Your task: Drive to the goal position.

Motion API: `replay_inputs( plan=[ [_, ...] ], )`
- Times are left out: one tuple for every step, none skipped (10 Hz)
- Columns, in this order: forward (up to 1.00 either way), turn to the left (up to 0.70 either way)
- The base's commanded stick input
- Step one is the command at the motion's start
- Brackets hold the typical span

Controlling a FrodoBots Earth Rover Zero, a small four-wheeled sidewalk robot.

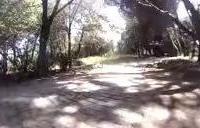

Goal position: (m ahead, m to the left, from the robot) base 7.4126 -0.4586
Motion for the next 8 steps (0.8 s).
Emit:
replay_inputs(
  plan=[
    [0.85, -0.3],
    [0.85, -0.34],
    [0.85, -0.34],
    [0.85, 0.0],
    [0.85, 0.0],
    [0.85, -0.19],
    [0.85, -0.29],
    [0.85, -0.34]
  ],
)
